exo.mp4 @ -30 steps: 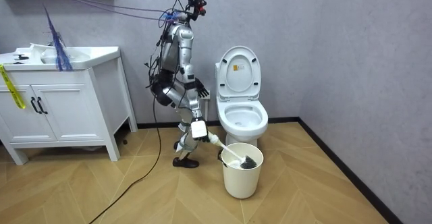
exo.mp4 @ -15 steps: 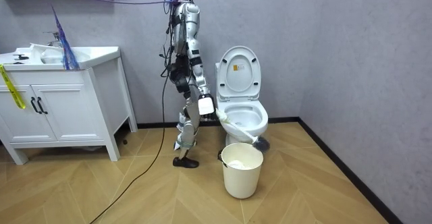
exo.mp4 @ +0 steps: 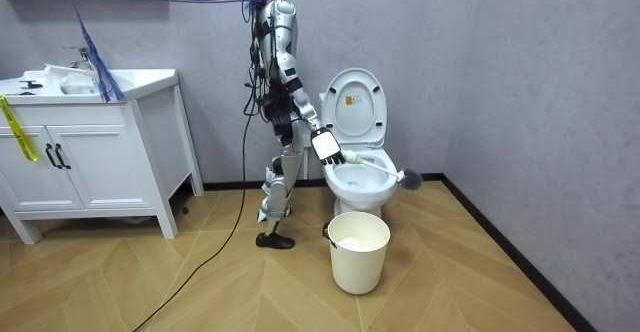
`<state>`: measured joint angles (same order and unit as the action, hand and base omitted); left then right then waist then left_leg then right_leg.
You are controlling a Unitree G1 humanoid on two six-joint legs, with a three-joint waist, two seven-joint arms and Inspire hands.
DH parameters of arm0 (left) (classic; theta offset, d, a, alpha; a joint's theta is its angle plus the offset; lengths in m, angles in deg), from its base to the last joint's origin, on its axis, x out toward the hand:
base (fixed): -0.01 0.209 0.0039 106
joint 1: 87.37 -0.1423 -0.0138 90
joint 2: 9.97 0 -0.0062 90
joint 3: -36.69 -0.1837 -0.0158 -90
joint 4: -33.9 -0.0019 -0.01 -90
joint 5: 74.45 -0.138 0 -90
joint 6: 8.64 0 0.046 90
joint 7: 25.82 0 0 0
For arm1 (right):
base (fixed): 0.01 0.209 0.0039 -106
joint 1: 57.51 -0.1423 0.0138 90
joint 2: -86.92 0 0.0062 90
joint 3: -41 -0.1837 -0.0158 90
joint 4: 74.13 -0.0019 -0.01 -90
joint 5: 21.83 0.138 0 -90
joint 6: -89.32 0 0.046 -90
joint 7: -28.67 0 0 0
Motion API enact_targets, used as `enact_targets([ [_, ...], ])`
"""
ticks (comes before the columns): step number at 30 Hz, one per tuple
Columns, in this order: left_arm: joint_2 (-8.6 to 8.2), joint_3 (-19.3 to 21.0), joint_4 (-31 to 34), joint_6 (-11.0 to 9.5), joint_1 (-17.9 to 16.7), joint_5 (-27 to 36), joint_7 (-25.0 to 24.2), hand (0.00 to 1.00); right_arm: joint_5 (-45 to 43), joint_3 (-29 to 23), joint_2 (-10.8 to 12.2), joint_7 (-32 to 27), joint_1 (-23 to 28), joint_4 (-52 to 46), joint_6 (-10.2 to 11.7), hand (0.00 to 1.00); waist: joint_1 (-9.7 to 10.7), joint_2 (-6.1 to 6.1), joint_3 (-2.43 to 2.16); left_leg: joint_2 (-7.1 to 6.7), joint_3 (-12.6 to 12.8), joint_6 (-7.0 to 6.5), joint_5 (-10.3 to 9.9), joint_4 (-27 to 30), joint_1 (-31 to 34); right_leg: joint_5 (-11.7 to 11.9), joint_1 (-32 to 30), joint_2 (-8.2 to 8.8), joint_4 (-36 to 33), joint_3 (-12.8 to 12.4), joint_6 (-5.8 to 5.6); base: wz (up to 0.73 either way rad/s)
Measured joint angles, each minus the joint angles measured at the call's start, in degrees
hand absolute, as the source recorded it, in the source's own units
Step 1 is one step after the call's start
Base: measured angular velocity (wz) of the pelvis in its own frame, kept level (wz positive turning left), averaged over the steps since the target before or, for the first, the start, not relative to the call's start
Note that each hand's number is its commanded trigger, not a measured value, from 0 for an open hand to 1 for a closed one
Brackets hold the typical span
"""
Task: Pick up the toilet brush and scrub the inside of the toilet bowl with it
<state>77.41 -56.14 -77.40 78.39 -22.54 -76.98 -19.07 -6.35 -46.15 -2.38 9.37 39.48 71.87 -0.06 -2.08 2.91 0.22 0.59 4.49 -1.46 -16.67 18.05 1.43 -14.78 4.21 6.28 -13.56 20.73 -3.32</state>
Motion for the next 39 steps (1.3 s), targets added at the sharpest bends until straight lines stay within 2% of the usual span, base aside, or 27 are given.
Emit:
enact_targets([
  [3,-0.32,1.94,4.05,-0.20,-0.93,-5.05,0.03,0.00,-6.50,0.15,0.11,0.13,0.34,-0.02,0.77,1.00,-0.85,0.03,-0.01,-0.02,-0.42,0.02,0.01,-0.54,-1.04,0.00,0.98,-0.07,0.03,-0.04,0.00,0.05],
  [5,-1.41,4.17,5.18,-0.59,-0.71,-9.90,0.52,0.00,-11.47,0.14,0.12,0.29,0.47,0.41,1.28,1.00,-1.40,0.07,0.04,-0.18,-1.23,0.02,0.01,-0.57,-1.18,0.00,1.66,-0.08,0.10,0.10,0.00,0.11],
  [9,-2.75,5.15,8.25,-0.95,-1.07,-14.70,2.69,0.00,-17.38,0.03,0.42,0.85,0.93,1.80,1.43,1.00,-2.07,0.19,0.10,-0.49,-2.03,0.02,0.01,-0.68,-1.88,0.01,3.06,-0.14,1.17,0.42,-0.02,0.20],
  [11,-3.68,5.69,11.00,-0.84,-1.06,-18.86,3.87,0.00,-20.36,0.34,1.06,1.35,0.55,3.10,2.66,1.00,-3.33,0.27,0.25,-0.43,-2.22,0.03,0.01,-0.69,-1.69,0.03,3.16,-0.30,1.69,0.34,-0.04,0.07],
  [15,-3.68,7.77,16.22,-0.83,-1.06,-23.52,4.07,0.00,-23.37,0.30,1.92,2.02,-0.24,5.57,5.21,1.00,-3.20,0.50,0.39,-0.50,-3.51,0.37,0.21,-0.63,-0.70,0.03,3.15,-0.54,2.15,0.08,-0.04,0.25],
  [16,-3.68,7.80,19.84,-0.97,-0.90,-24.24,4.50,0.00,-24.26,0.24,1.92,2.35,-0.96,7.08,6.05,1.00,-3.11,0.48,0.38,-0.53,-3.71,0.44,0.25,-0.60,-0.59,0.03,3.19,-0.63,2.16,-0.24,-0.03,0.12],
  [18,-3.67,6.99,24.80,-3.01,0.50,-24.63,6.50,0.00,-24.78,0.36,1.92,2.48,-1.85,8.98,6.70,1.00,-3.15,0.43,0.36,-0.57,-3.64,0.51,0.29,-0.63,-0.59,0.03,3.23,-0.64,2.16,-0.25,-0.04,0.01],
  [19,-3.65,6.54,26.13,-5.44,2.31,-24.64,8.28,0.00,-24.81,0.41,1.92,2.71,-2.26,9.89,7.04,1.00,-3.22,0.32,0.34,-0.58,-3.46,0.58,0.35,-0.73,-0.70,0.03,3.18,-0.63,2.14,-0.26,-0.04,-0.15],
  [20,-3.53,5.92,26.32,-7.06,3.58,-24.68,9.96,0.00,-24.82,0.39,1.92,2.95,-2.66,10.98,7.50,1.00,-3.10,0.08,0.19,-0.56,-3.32,0.62,0.39,-0.91,-0.92,0.03,3.15,-0.60,2.14,-0.20,-0.04,-0.15],
  [21,-3.44,5.58,26.32,-7.41,4.11,-24.72,10.55,0.00,-24.83,0.38,1.92,3.01,-2.65,11.19,7.58,1.00,-2.98,-0.03,0.12,-0.57,-3.33,0.62,0.39,-0.91,-0.98,0.03,3.18,-0.59,2.14,-0.13,-0.04,-0.12],
  [22,-3.25,4.86,26.36,-7.50,5.19,-25.33,11.25,0.00,-25.04,0.35,1.92,3.07,-2.47,11.66,7.58,1.00,-2.61,-0.10,0.05,-0.59,-3.35,0.62,0.39,-0.91,-1.06,0.03,3.21,-0.58,2.14,-0.12,-0.04,-0.07],
  [26,-3.26,3.15,26.11,-7.36,5.36,-27.32,11.76,0.00,-25.80,0.30,1.92,3.43,-1.41,12.99,7.44,1.00,-2.33,-0.28,-0.05,-0.87,-3.36,0.70,0.45,-0.90,-0.87,0.02,2.58,-0.58,1.96,-0.14,-0.04,-0.08],
  [31,-3.17,1.98,25.05,-7.31,5.94,-28.47,11.84,0.00,-26.06,0.30,1.90,3.85,-2.33,15.34,7.50,1.00,-2.25,-0.27,-0.04,-0.48,-3.50,0.70,0.45,-0.90,-0.09,0.04,1.67,-0.60,1.94,-0.49,-0.01,-0.04],
  [33,-3.00,1.55,24.48,-7.27,6.44,-28.48,11.83,0.00,-26.06,0.30,1.82,3.85,-2.76,15.74,7.32,1.00,-2.24,-0.47,0.09,-0.48,-3.50,0.70,0.45,-0.90,0.05,0.04,1.34,-0.61,1.88,-1.38,-0.01,-0.09],
  [36,-2.78,0.43,23.99,-7.25,7.15,-28.48,11.87,0.00,-26.68,0.35,1.55,3.87,-3.79,15.84,7.49,1.00,-2.15,-1.11,0.01,-0.50,-3.76,0.70,0.45,-0.63,1.49,0.06,-0.36,-0.59,1.59,-2.02,0.02,-0.10],
  [37,-2.53,-0.16,23.28,-7.25,7.62,-28.45,11.89,0.00,-27.10,0.36,1.26,3.85,-4.79,16.40,7.54,1.00,-1.67,-1.67,-0.09,-0.42,-3.87,0.70,0.46,-0.67,2.26,0.05,-1.54,-0.58,1.01,-1.98,0.02,-0.13],
  [38,-2.52,-0.87,22.07,-7.25,8.18,-28.49,12.02,0.00,-27.44,0.39,0.98,3.75,-6.07,18.01,7.80,1.00,-1.48,-2.69,0.32,-0.17,-5.80,0.56,0.65,-1.03,2.36,-0.04,-3.71,-0.49,-2.25,-1.81,0.14,-0.24],
  [39,-2.53,-1.89,21.01,-7.24,8.65,-28.44,12.33,0.00,-27.56,0.47,0.82,3.70,-6.94,18.93,8.07,1.00,-1.69,-3.45,0.51,0.05,-8.50,0.55,0.80,-1.39,2.19,-0.52,-5.94,-0.46,-5.10,-1.70,0.73,-0.68],
])
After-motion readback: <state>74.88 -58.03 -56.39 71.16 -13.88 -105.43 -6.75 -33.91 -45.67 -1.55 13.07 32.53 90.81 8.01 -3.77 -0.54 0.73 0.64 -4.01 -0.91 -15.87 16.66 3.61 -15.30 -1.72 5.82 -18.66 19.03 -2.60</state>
